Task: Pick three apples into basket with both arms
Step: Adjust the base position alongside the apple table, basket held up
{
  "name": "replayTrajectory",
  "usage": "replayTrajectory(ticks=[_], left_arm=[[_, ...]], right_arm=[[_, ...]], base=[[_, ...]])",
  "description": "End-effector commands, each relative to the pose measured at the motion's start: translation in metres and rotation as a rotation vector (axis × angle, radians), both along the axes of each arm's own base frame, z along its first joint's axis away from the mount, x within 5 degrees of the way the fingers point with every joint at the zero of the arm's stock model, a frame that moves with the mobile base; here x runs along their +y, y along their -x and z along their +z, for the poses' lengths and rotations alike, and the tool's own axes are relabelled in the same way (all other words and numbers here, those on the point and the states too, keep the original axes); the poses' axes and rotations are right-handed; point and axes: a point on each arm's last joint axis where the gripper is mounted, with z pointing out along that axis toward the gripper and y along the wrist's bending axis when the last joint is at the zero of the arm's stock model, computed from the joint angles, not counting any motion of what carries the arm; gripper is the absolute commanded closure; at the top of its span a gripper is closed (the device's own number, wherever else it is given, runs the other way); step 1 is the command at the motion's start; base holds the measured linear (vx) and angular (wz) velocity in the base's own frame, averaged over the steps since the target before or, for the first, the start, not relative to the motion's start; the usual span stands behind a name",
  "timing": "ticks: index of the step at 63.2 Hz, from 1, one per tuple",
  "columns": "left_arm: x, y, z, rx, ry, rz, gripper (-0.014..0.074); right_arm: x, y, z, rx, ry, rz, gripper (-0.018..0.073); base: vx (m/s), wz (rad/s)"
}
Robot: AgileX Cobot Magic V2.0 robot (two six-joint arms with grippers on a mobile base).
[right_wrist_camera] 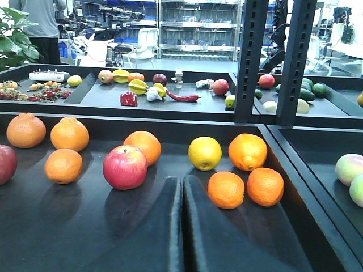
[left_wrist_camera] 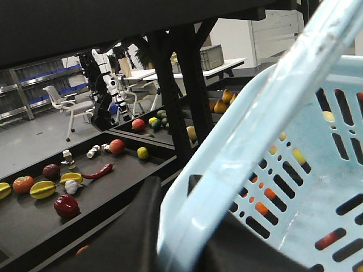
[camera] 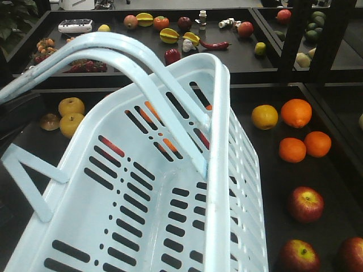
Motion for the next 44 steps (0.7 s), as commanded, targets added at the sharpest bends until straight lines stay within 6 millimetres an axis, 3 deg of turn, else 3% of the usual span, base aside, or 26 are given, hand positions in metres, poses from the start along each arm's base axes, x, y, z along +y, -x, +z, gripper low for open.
replayTrajectory(ticks=[1, 44], left_arm=[[0.0026, 0.0005, 0.0101, -0.025, 0.019, 0.027, 0.0603], [0.0009, 0.0016, 0.0096, -0.018, 0.021, 0.004, 0.0603]], right_arm=[[0.0005, 0.0003, 0.0025, -0.070, 0.011, 0.004, 0.0568], [0.0005, 0.0003, 0.0025, -0.070, 0.011, 0.004, 0.0568]], base=[[0.00, 0.00], [0.00, 0.00]])
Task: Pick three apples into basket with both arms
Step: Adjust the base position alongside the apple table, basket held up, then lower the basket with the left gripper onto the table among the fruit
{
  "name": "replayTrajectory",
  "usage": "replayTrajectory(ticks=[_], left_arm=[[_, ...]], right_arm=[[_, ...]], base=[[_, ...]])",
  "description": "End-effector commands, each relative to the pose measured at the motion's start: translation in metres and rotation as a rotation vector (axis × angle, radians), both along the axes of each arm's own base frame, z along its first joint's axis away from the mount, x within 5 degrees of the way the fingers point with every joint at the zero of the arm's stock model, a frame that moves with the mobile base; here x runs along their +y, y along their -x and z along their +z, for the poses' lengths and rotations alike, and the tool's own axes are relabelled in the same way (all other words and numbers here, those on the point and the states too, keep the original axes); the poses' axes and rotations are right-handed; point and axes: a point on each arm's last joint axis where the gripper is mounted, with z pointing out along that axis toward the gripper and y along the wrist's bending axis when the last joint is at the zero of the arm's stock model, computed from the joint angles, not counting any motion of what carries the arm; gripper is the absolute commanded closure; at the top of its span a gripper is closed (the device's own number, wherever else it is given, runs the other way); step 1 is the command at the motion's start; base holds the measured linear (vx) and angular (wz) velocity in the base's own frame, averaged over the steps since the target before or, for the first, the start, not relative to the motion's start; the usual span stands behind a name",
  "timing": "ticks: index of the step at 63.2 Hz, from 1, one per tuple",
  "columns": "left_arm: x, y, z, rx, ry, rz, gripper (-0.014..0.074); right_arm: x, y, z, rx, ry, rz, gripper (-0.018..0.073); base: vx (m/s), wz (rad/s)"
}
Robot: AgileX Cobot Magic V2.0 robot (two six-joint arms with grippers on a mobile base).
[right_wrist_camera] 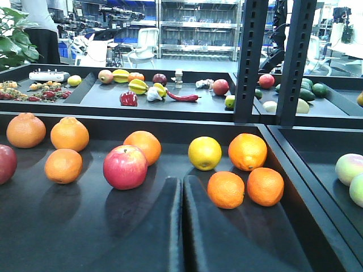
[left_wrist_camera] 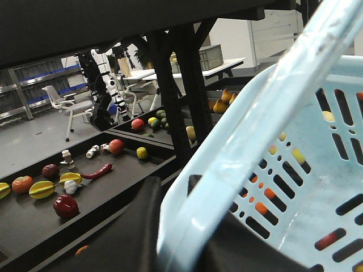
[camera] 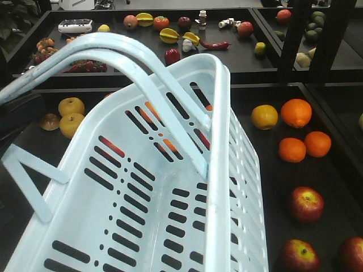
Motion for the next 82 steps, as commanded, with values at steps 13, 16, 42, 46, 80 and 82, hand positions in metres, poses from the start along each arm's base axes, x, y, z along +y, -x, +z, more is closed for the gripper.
replayTrajectory(ticks=[13, 16, 42, 46, 80, 82], left_arm=[[-0.003, 0.005, 0.008, -0.008, 0.011, -0.054, 0.0603], [-0.004, 0.005, 0.008, -0.007, 0.009, -0.062, 0.0603], [-0.018, -0.037, 0.032, 0.003, -0.007, -0.027, 0.0603], [-0.025, -0.054, 0.036, 0.010, -0.025, -0.024, 0.0603], [-0.074, -0.196, -0.062, 0.288, -0.266, 0.047, 0.0603], [-0.074, -0.200, -0.069, 0.303, -0.275, 0.064, 0.0603]], right_arm=[[0.000, 0.000, 0.002, -0.070, 0.011, 0.004, 0.0568], [0.000, 0.000, 0.002, -0.070, 0.011, 0.004, 0.0568], [0.000, 0.000, 0.002, -0.070, 0.011, 0.004, 0.0568], [0.000, 0.000, 0.002, -0.070, 0.011, 0.004, 0.0568], [0.000, 0.000, 0.002, -0.070, 0.011, 0.004, 0.0568], [0.000, 0.000, 0.002, -0.070, 0.011, 0.004, 0.0568]], base=[[0.00, 0.00], [0.00, 0.00], [0.00, 0.00], [0.00, 0.00], [0.00, 0.00], [0.00, 0.00]])
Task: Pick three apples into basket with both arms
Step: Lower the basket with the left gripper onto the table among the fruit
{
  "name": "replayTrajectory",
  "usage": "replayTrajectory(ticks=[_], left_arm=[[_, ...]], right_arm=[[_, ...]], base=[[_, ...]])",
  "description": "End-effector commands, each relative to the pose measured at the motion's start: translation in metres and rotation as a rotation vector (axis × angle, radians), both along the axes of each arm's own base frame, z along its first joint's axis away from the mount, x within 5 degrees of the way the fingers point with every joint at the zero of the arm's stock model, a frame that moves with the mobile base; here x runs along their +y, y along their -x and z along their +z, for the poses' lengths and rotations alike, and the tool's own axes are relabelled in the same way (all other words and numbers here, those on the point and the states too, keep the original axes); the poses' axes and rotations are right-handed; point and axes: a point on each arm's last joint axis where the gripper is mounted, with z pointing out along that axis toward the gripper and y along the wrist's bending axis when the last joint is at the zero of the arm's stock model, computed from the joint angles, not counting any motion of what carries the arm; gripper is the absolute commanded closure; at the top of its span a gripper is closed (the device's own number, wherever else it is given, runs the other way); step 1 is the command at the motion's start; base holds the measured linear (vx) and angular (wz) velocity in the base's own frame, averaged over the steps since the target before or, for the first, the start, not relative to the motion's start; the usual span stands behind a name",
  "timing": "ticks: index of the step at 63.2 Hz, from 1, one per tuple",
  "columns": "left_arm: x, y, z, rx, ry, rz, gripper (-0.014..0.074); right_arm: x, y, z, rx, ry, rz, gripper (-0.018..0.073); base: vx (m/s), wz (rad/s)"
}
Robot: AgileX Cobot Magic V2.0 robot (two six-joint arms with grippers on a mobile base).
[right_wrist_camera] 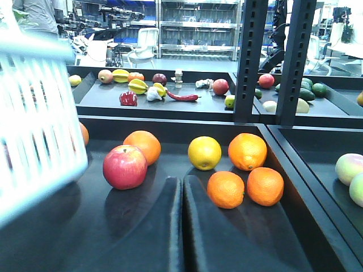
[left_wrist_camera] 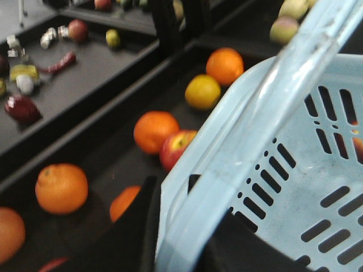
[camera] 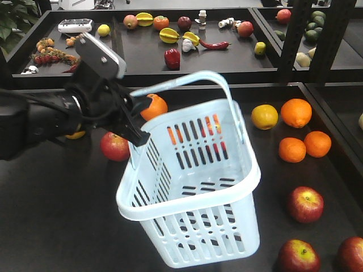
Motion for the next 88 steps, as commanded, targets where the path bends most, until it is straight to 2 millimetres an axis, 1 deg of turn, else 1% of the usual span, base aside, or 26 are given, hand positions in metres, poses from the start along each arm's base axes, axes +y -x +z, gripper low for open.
replayTrajectory(ticks=[1, 13, 24, 30, 39, 50, 65, 70, 77, 88], left_arm=[[0.002, -0.008, 0.008, -0.045, -0.017, 0.057, 0.0603], [-0.001, -0.026, -0.026, 0.027, -0.066, 0.094, 0.0599], [-0.001, -0.033, -0.041, 0.052, -0.095, 0.127, 0.0592], [0.001, -0.036, -0.045, 0.052, -0.108, 0.153, 0.0590], [0.000, -0.038, -0.050, 0.048, -0.138, 0.141, 0.0589], [0.001, -0.038, -0.050, 0.005, -0.208, 0.106, 0.0584], [-0.001, -0.037, -0.049, 0.007, -0.203, 0.083, 0.0562], [-0.001, -0.037, -0.049, -0.001, -0.216, 0.076, 0.0528], [-0.001, -0.037, -0.049, -0.004, -0.222, 0.072, 0.0439], [-0.001, -0.037, -0.048, -0.005, -0.220, 0.076, 0.0200]], right_arm=[[0.000, 0.000, 0.002, -0.070, 0.011, 0.004, 0.0568], [0.000, 0.000, 0.002, -0.070, 0.011, 0.004, 0.0568], [0.000, 0.000, 0.002, -0.070, 0.011, 0.004, 0.0568], [0.000, 0.000, 0.002, -0.070, 0.011, 0.004, 0.0568], [0.000, 0.000, 0.002, -0.070, 0.011, 0.004, 0.0568], [0.000, 0.000, 0.002, -0.070, 0.011, 0.004, 0.0568], [0.000, 0.000, 0.002, -0.070, 0.011, 0.004, 0.0568], [0.000, 0.000, 0.002, -0.070, 0.011, 0.004, 0.0568], [0.000, 0.000, 0.002, -0.070, 0.011, 0.004, 0.0568], [0.000, 0.000, 0.002, -0.070, 0.011, 0.004, 0.0568]], base=[[0.00, 0.00], [0.00, 0.00], [0.00, 0.00], [0.00, 0.00], [0.00, 0.00], [0.00, 0.00], [0.00, 0.00], [0.00, 0.00], [0.00, 0.00], [0.00, 0.00]])
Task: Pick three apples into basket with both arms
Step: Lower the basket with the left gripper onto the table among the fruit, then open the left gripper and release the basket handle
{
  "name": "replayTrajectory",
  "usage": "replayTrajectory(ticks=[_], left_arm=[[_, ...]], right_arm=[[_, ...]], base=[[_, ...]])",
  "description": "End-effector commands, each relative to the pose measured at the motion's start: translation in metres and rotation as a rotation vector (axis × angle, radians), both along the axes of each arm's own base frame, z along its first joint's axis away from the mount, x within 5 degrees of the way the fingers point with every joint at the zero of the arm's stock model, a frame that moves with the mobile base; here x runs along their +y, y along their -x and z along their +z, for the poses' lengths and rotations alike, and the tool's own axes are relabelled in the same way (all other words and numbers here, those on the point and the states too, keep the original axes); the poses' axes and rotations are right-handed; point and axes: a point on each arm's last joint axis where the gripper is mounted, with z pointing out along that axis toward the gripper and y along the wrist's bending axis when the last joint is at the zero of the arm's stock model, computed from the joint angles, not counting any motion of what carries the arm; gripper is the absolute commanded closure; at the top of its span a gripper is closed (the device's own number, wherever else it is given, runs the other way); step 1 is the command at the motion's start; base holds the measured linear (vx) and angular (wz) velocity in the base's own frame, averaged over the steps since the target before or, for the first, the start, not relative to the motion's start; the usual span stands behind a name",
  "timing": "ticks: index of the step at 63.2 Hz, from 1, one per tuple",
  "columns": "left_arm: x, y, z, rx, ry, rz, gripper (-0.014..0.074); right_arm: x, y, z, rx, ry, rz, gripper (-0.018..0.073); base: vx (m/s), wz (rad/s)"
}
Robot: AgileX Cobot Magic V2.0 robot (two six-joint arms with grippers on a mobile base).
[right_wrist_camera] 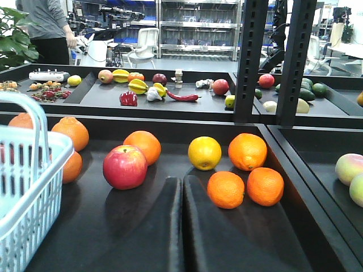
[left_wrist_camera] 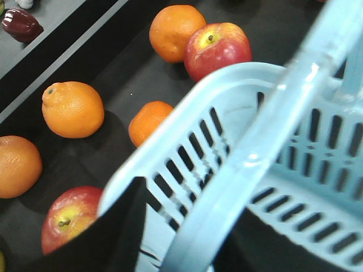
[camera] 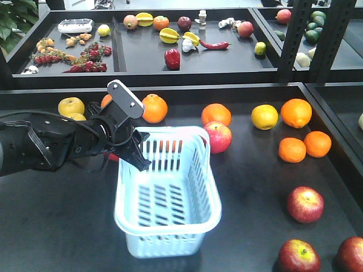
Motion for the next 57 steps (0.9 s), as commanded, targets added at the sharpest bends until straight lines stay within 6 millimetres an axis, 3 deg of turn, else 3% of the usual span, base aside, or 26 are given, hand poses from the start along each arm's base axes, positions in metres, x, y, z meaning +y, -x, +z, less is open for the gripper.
replayTrajectory(ticks=[1, 13, 33, 39, 47, 57], left_arm=[[0.000, 0.000, 0.032, -0.093, 0.017, 0.007, 0.0183], [0.001, 0.001, 0.032, -0.085, 0.038, 0.021, 0.0029], [-0.003, 0.019, 0.064, -0.120, 0.122, -0.076, 0.0021], [-0.001, 0.030, 0.070, -0.124, 0.134, -0.101, 0.0021], [0.007, 0.050, 0.062, -0.097, 0.124, -0.100, 0.0021], [0.021, 0.085, 0.059, -0.076, 0.138, -0.086, 0.0033]], right_arm=[[0.000, 0.000, 0.002, -0.070, 0.011, 0.004, 0.0568], [0.000, 0.000, 0.002, -0.070, 0.011, 0.004, 0.0568], [0.000, 0.000, 0.002, -0.070, 0.011, 0.004, 0.0568], [0.000, 0.000, 0.002, -0.070, 0.011, 0.004, 0.0568], [0.000, 0.000, 0.002, -0.070, 0.011, 0.004, 0.0568], [0.000, 0.000, 0.002, -0.070, 0.011, 0.004, 0.0568]], base=[[0.00, 0.00], [0.00, 0.00], [0.00, 0.00], [0.00, 0.00], [0.00, 0.00], [0.00, 0.00]])
